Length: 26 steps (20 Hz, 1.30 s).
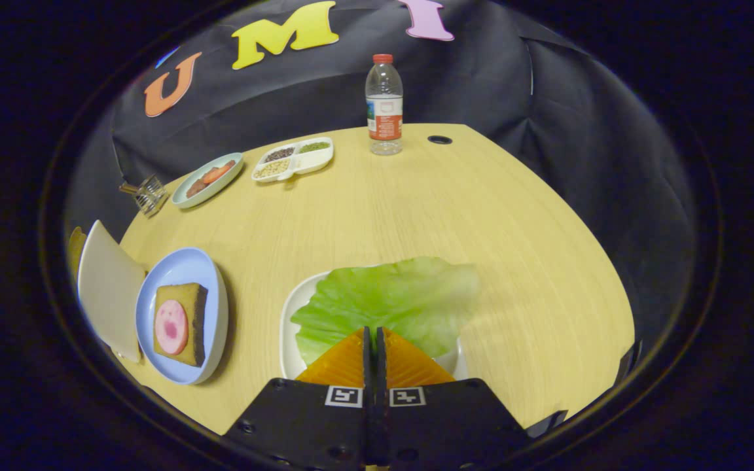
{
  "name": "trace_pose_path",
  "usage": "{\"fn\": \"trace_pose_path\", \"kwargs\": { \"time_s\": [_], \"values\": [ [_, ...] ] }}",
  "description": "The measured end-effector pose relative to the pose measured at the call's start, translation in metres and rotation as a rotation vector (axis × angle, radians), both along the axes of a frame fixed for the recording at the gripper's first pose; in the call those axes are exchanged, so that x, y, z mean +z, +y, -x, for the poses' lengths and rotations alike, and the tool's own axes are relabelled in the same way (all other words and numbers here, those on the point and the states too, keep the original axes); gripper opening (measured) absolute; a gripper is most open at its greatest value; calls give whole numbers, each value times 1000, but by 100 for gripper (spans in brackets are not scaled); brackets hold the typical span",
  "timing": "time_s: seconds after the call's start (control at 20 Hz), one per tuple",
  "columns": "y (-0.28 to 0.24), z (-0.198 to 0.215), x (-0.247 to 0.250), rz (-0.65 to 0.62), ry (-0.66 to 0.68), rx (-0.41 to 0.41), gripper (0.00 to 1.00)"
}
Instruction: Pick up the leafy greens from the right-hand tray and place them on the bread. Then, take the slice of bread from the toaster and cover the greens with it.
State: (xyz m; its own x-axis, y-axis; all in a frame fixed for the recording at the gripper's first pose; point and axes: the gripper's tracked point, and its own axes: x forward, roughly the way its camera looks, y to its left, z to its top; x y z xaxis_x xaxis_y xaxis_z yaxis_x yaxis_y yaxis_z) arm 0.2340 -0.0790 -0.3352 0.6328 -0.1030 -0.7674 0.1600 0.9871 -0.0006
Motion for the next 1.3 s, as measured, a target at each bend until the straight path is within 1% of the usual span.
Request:
{"fn": "trace_pose_path", "kwargs": {
  "time_s": [0.2, 0.5, 0.7, 0.85, 1.0, 1.3],
  "values": [
    [11, 18, 26, -6, -57, 1, 0],
    [42, 46, 71, 10, -141, 16, 0],
    [77, 55, 101, 4, -202, 30, 0],
    [114, 56, 117, 0, -256, 60, 0],
    [152, 52, 117, -1, -267, 89, 0],
    [221, 36, 90, -15, -244, 134, 0]
  ]
}}
